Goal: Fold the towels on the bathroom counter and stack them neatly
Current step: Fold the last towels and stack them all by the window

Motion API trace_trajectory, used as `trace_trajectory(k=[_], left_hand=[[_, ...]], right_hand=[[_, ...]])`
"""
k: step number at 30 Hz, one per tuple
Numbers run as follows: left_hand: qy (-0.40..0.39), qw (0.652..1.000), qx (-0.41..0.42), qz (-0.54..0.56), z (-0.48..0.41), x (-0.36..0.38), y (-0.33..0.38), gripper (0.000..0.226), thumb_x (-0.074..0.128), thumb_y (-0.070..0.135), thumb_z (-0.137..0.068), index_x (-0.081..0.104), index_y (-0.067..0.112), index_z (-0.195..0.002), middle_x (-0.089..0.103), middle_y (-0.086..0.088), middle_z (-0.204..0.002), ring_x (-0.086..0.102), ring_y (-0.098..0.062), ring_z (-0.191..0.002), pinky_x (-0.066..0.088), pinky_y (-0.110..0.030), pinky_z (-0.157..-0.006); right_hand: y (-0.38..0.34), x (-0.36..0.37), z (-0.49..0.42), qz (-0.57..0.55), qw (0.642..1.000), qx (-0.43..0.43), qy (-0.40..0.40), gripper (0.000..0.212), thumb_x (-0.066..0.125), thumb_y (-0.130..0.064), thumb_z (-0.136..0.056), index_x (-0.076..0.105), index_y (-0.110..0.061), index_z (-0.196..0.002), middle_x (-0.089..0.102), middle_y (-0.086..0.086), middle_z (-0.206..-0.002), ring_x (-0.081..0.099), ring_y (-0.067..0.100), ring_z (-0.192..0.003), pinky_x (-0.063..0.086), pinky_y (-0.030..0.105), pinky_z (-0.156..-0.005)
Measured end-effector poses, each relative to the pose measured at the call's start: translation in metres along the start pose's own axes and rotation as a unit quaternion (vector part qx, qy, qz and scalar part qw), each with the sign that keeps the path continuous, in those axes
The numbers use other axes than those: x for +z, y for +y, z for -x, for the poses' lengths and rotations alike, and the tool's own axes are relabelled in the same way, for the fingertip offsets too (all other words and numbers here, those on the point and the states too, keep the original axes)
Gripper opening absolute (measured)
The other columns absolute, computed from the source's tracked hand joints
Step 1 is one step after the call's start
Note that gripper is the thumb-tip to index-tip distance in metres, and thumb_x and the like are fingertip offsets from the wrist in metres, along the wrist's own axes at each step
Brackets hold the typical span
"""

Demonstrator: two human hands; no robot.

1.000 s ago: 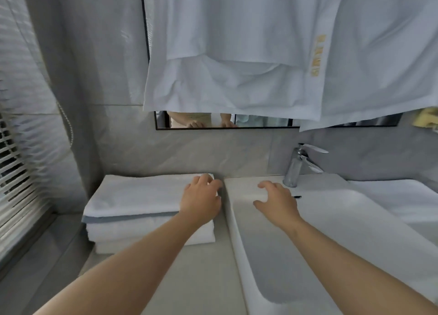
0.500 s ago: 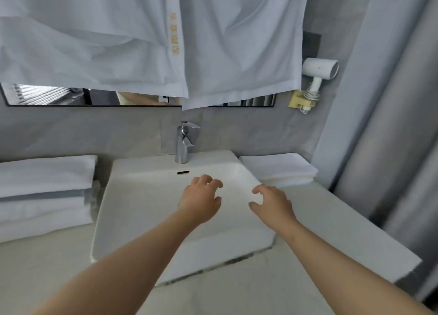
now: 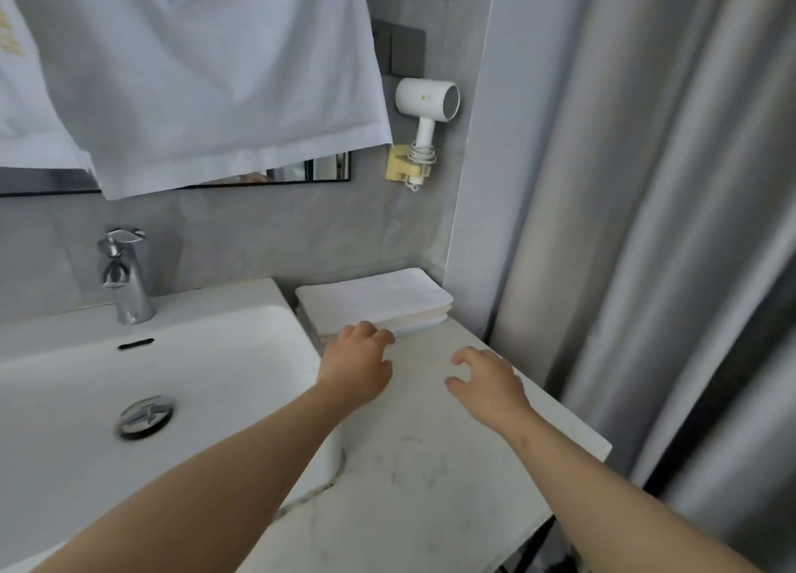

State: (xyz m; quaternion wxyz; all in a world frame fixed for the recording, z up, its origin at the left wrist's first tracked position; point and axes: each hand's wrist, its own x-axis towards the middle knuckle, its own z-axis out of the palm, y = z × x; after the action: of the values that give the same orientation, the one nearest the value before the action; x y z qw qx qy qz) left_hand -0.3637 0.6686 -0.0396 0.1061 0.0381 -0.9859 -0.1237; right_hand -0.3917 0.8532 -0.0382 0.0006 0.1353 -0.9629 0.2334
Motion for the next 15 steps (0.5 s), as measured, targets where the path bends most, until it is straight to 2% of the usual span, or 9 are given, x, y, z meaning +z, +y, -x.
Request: trace_trajectory(k=[4, 9, 15], left_hand=[[0.001, 1.000, -0.001, -0.007, -0.058, 0.025, 0.012, 0.041, 0.045, 0.028, -0.094, 0.044, 0.023, -0.135, 0.043, -0.003, -0.134, 0.039, -0.024, -0.124, 0.038, -0.034, -0.098], [-0.015, 0.999, -0.035, -0.003, -0.131, 0.050, 0.017, 0.040, 0.044, 0.028, -0.095, 0.043, 0.024, -0.134, 0.042, -0.002, -0.135, 0.039, -0.023, -0.124, 0.036, -0.033, -0.098], [-0.025, 0.996, -0.083, -0.007, -0.175, 0.067, 0.007, 0.040, 0.043, 0.027, -0.094, 0.043, 0.025, -0.135, 0.042, -0.001, -0.136, 0.039, -0.022, -0.124, 0.036, -0.033, -0.097]], right_hand=[[0.027, -0.003, -0.056, -0.009, 1.000, -0.003, 0.008, 0.034, 0.054, -0.032, -0.091, 0.053, -0.022, -0.123, 0.049, 0.000, -0.131, 0.048, 0.023, -0.117, 0.039, 0.031, -0.096], [0.052, -0.002, -0.134, -0.031, 0.999, 0.001, -0.028, 0.033, 0.056, -0.031, -0.089, 0.055, -0.020, -0.120, 0.050, 0.003, -0.128, 0.051, 0.026, -0.112, 0.044, 0.038, -0.095], [0.064, 0.009, -0.202, -0.029, 0.998, -0.019, -0.054, 0.033, 0.056, -0.030, -0.089, 0.056, -0.021, -0.120, 0.052, 0.001, -0.128, 0.050, 0.023, -0.115, 0.042, 0.034, -0.096]])
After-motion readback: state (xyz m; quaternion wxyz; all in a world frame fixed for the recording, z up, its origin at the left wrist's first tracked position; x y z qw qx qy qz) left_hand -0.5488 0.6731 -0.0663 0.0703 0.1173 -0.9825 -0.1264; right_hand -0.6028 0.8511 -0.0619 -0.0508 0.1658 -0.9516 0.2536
